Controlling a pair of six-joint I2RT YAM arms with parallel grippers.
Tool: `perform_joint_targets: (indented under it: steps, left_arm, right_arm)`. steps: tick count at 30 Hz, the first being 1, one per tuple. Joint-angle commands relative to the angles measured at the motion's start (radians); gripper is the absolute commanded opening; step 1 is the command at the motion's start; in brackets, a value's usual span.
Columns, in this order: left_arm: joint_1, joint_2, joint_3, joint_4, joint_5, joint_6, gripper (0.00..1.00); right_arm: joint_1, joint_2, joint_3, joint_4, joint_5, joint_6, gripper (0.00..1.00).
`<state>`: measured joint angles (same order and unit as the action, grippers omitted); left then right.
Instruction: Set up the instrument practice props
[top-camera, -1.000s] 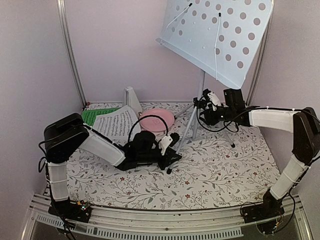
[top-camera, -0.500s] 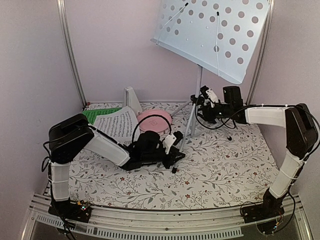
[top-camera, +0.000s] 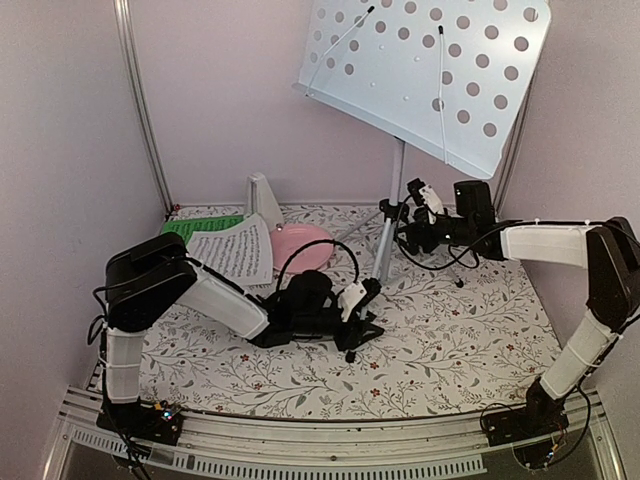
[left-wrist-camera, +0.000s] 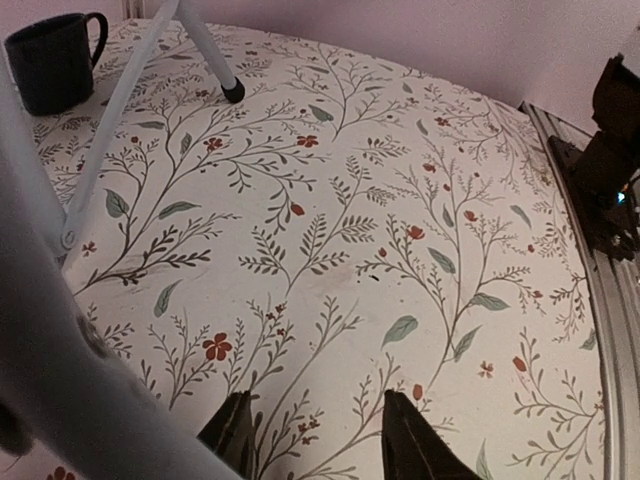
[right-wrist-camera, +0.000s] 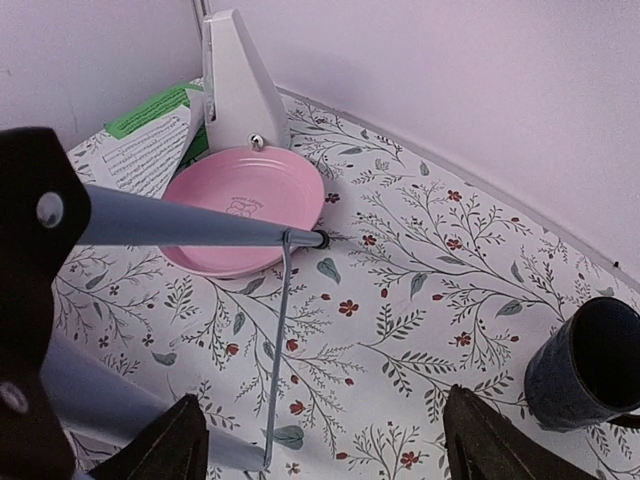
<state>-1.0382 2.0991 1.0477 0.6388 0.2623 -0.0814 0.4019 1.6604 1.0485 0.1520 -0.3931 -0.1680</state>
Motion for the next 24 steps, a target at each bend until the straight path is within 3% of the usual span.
perform_joint_targets:
  steps: [1,9,15,24]
  left_arm:
    - [0.005,-0.011,0.008,-0.004,0.036,-0.008,0.47]
    - [0.005,-0.018,0.028,-0.022,0.046,-0.002,0.61]
    - [0.037,-0.094,-0.011,-0.032,0.001,0.006,0.74]
    - [0.180,-0.320,-0.099,-0.101,0.030,0.012,0.76]
  right_arm:
    - [0.028,-0.093,-0.067,0.017,0.011,0.038,0.86]
    - [0.022,-0.210,-0.166,0.010,0.033,0.090,0.96]
    - [0.022,-0.303,-0.222,-0.002,0.005,0.126,0.98]
    - [0.022,-0.418,-0.288,-0.006,-0.062,0.203,0.97]
